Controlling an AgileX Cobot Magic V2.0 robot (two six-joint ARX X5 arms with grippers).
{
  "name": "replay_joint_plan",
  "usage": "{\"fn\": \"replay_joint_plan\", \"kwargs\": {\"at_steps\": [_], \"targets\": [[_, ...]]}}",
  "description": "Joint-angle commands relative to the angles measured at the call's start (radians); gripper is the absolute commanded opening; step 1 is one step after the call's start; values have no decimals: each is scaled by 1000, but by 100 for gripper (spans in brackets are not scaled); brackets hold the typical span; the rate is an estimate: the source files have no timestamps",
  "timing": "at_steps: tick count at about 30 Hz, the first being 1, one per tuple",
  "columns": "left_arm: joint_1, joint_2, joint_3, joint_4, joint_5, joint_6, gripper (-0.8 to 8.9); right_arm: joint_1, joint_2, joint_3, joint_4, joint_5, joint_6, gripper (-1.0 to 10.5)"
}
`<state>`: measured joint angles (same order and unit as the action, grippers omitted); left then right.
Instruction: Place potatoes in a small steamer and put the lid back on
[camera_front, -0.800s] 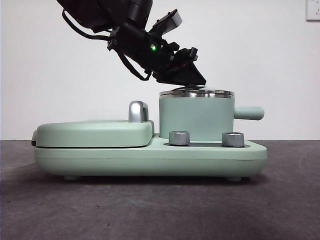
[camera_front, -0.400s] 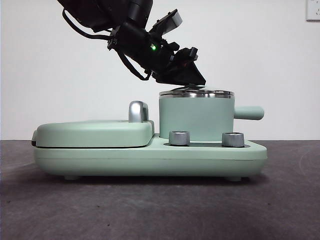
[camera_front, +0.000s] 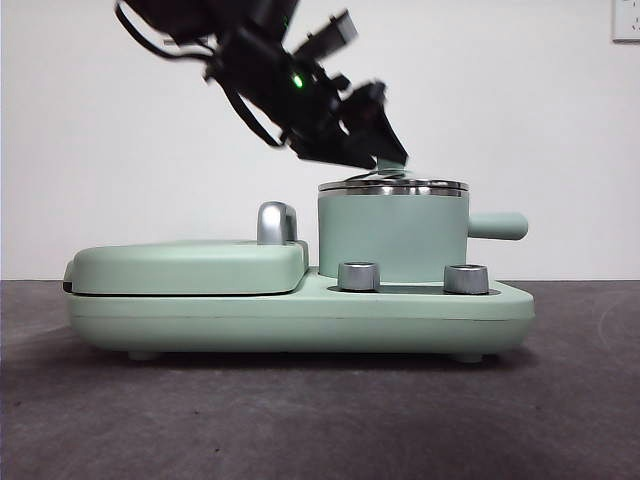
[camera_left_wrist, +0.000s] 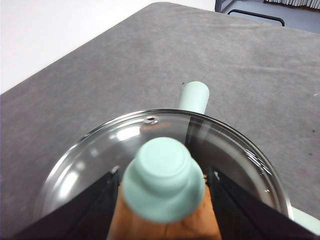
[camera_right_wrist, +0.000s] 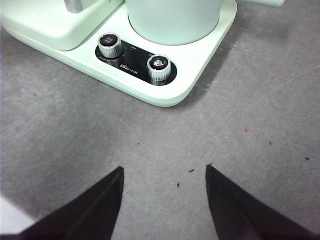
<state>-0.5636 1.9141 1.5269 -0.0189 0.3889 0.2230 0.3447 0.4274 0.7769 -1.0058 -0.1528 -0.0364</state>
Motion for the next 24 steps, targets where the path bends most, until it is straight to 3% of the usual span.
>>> {"fn": "replay_joint_plan", "kwargs": {"at_steps": [1,7,13,24], "targets": [[19,-78,26,-50,1,-37,274,3,2,3,10,4,11,252],[80,-222,26,-224,6,-77,243,3,2,3,14,4,11,252],[155,-381,-21,-401,99,-60,243,3,2,3,29,3,11,252],[346,-849,-458,-415,97,-108,208,3,2,3,33,-4,11,252]]}}
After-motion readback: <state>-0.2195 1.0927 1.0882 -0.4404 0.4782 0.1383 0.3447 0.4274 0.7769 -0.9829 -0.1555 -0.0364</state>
